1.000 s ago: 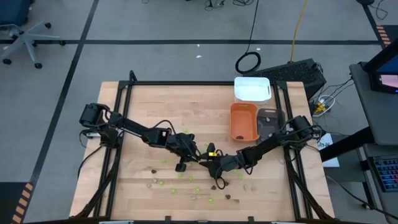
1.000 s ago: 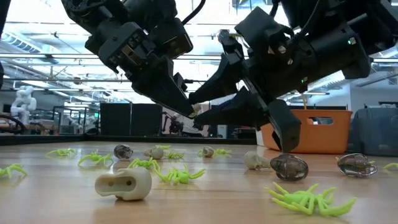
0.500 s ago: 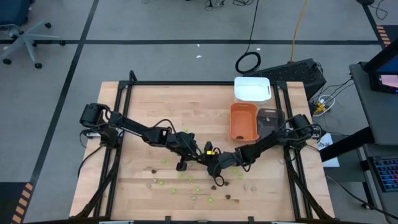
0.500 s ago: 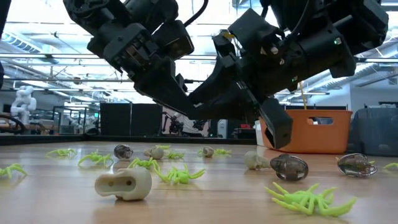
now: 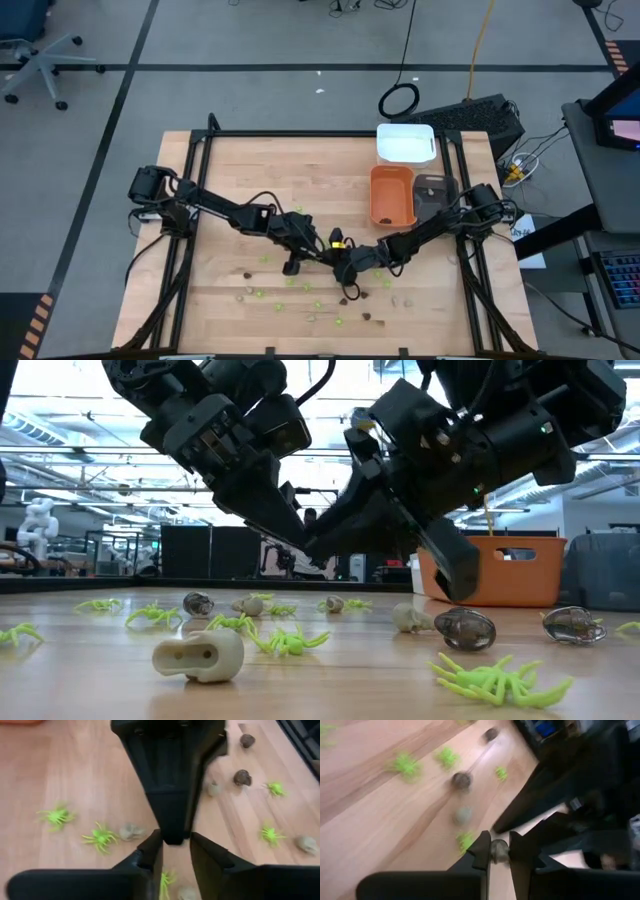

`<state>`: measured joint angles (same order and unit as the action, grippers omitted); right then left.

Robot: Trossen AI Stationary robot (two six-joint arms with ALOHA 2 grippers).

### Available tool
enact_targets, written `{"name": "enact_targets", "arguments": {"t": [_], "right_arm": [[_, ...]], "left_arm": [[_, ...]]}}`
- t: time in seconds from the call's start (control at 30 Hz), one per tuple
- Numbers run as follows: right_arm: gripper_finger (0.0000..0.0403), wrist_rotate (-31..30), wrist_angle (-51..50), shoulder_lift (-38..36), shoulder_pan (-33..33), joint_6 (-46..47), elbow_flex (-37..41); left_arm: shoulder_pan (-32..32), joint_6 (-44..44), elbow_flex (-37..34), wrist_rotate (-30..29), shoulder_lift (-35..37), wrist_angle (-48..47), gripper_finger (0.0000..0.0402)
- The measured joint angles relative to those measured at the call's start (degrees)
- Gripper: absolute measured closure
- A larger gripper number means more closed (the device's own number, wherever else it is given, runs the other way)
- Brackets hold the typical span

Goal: Sort Halloween decoration
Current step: Put the white skull toy into the black bin

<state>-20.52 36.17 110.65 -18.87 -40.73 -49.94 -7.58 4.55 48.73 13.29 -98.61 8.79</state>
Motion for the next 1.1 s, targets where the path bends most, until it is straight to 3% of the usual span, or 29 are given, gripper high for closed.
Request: {"name": "enact_targets", "arguments": {"t": [0.13,0.3,0.53,0.7,1.1], "right_arm": [[0.038,0.29,-0.5,0.11,-0.05,1.04,0.03],[0.038,-0.2,-1.54,0.11,-0.03,3.38,0.06],[0.038,-0.82,-8.21,-4.82,-2.1,12.46,0.1],[0.0381,-0.98,-21.2,-13.94,-3.99,21.97,0.1],[0.0381,-14.15,-65.13,-38.85,-3.56,55.62,0.08]], "left_arm": [[0.01,1.11,0.0,3.46,0.04,-0.37,0.0252],[-0.02,1.07,0.0,3.63,0.07,-1.09,0.0198],[-0.09,1.01,0.02,-0.2,0.07,-2.35,0.0176],[-0.41,1.13,0.04,-6.09,0.09,-5.11,0.0176],[-5.29,4.27,0.04,-20.52,0.07,-8.31,0.0175]]}}
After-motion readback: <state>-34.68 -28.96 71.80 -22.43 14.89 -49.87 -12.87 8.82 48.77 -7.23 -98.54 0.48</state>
